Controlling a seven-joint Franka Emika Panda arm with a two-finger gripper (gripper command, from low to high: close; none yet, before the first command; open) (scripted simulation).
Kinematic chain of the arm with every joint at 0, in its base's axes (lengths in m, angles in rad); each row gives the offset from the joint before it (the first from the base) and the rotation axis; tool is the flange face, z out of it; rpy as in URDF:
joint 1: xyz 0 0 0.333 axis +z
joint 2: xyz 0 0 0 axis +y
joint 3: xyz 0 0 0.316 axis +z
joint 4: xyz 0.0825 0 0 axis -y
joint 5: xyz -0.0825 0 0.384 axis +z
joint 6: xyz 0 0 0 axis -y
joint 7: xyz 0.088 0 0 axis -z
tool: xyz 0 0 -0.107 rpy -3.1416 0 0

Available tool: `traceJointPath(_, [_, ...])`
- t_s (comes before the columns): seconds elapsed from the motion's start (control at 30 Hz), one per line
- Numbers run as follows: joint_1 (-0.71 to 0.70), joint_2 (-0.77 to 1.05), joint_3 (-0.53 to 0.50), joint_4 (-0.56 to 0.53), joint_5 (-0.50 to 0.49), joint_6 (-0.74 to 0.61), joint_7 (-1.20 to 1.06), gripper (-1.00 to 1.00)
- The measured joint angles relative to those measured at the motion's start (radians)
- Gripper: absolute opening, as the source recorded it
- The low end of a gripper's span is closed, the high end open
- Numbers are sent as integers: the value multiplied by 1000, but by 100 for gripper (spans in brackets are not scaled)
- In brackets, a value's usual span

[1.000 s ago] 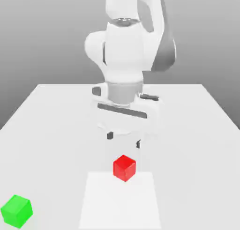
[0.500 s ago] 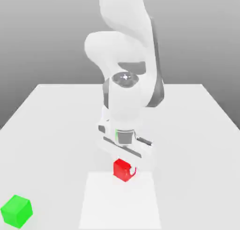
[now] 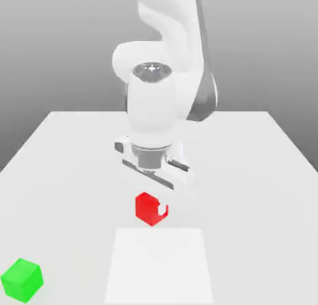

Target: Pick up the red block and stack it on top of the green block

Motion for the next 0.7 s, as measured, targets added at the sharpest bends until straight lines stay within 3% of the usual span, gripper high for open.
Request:
traceJointPath(0.43, [-249, 271, -92, 466, 85, -197, -250, -100])
traceJointPath(0.57, [-277, 403, -82, 502, 120, -102, -286, -100])
traceJointPath(0.6, [-280, 426, -79, 504, 124, -82, -290, 100])
traceJointPath(0.7, [-280, 426, -79, 504, 124, -82, -290, 100])
